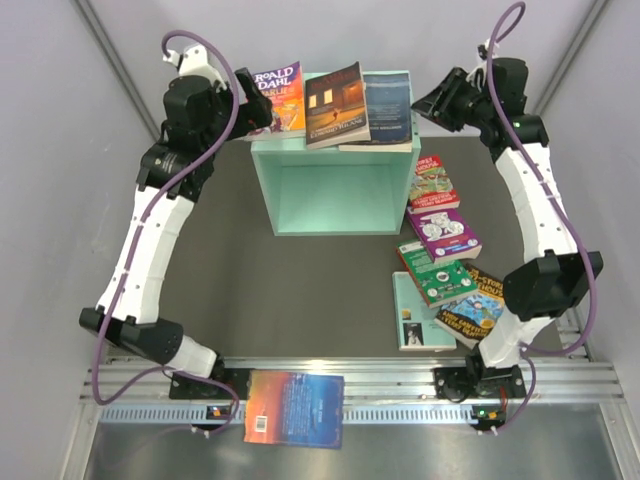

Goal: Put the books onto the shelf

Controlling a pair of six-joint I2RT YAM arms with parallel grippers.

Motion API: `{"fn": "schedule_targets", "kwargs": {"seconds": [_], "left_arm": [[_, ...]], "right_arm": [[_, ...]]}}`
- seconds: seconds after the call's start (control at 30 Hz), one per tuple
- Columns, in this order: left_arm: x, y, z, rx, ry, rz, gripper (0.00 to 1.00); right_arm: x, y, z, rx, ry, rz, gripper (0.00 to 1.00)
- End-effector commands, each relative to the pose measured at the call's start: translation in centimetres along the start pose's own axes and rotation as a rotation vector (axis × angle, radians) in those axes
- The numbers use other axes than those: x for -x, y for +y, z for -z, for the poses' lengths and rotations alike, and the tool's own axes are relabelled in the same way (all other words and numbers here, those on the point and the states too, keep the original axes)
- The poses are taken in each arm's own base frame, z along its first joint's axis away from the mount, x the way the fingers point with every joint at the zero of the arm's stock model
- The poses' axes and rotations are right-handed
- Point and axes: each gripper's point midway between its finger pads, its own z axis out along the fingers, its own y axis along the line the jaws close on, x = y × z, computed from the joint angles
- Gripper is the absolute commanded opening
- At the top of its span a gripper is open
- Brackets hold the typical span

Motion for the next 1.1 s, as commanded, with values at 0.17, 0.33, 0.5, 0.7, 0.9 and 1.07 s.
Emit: {"fn": "schedule_targets", "kwargs": {"seconds": [0.17, 0.33, 0.5, 0.7, 0.9, 1.07], "left_arm": [[2.2, 6.4, -6.4, 0.043, -0.05, 0.081, 0.99], [1.0, 4.7, -8.2, -0.209, 0.011, 0.223, 0.99], [0.5, 3.2, -9.2, -0.32, 0.026, 0.249, 0.99], [-1.3, 2.3, -10.3, -0.395, 0.106, 0.283, 0.9], [-2.3, 2.6, -10.8, -0.384, 0.147, 0.274, 0.49], [-0.7, 3.3, -10.8, -0.314, 0.103, 0.238, 0.0]], "right_arm": [[3.6, 4.2, 4.0, 0.101, -0.111, 0.047, 0.57], [2.3, 3.3, 4.7, 0.084, -0.087, 0.043, 0.58], [0.6, 1.7, 4.7, 0.051, -0.052, 0.03, 0.58], [-0.4, 0.6, 4.0, 0.031, -0.025, 0.014, 0.58], [-0.4, 0.5, 3.7, 0.031, -0.021, 0.008, 0.58], [-0.5, 0.2, 3.5, 0.025, -0.019, 0.004, 0.58]]}}
